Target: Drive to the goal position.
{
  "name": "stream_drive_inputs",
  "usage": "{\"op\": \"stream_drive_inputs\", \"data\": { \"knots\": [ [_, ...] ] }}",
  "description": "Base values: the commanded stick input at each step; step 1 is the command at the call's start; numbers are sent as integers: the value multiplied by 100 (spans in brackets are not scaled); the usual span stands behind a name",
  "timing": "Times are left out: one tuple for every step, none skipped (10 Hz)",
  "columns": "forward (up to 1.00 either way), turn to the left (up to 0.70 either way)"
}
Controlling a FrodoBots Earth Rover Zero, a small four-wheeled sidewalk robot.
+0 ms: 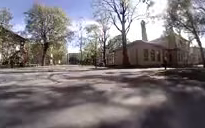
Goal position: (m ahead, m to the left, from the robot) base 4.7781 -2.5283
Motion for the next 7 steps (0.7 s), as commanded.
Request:
{"op": "stream_drive_inputs", "data": {
  "knots": [
    [100, 0],
    [100, 0],
    [100, 0],
    [100, 0],
    [100, 0],
    [100, -1],
    [100, -1]
  ]
}}
